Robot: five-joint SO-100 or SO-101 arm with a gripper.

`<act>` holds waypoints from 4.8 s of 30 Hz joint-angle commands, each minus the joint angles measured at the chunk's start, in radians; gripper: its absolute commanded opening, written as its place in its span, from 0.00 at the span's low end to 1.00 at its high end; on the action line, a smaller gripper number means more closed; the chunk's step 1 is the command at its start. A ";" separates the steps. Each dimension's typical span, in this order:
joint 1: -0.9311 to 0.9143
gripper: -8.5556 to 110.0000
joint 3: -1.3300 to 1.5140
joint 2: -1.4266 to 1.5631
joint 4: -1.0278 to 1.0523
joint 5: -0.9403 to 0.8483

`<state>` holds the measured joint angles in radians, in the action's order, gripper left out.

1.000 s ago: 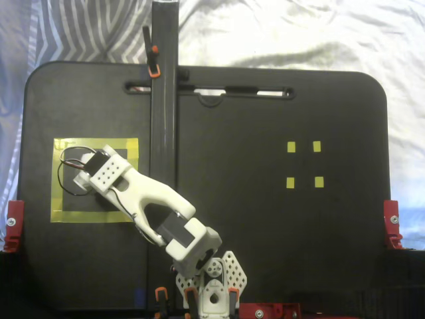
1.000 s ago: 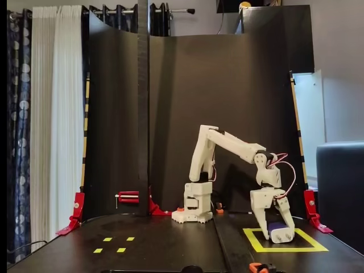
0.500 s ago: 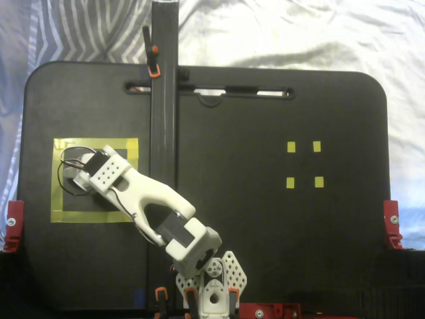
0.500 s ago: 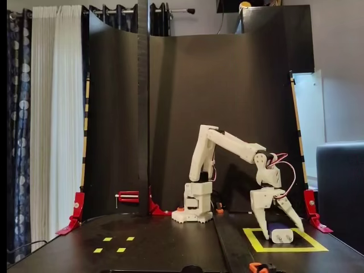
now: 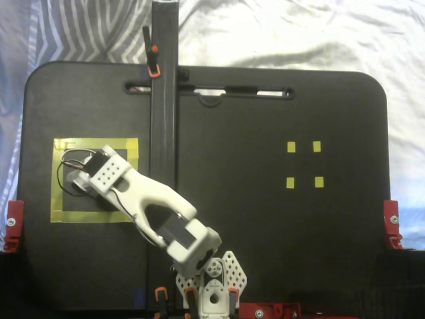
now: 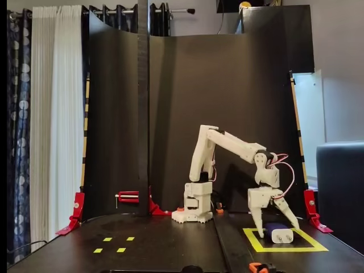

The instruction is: Grasp a block and put it in the designated area.

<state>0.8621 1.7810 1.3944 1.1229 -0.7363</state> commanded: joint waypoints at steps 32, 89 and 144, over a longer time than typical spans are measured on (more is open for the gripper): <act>-0.311 0.25 -0.026 0.551 0.072 0.003; -0.833 0.07 1.121 1.759 -0.707 0.620; -0.781 0.07 1.361 1.916 -0.362 0.611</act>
<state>0.0890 3.1355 3.3042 0.7578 -0.1381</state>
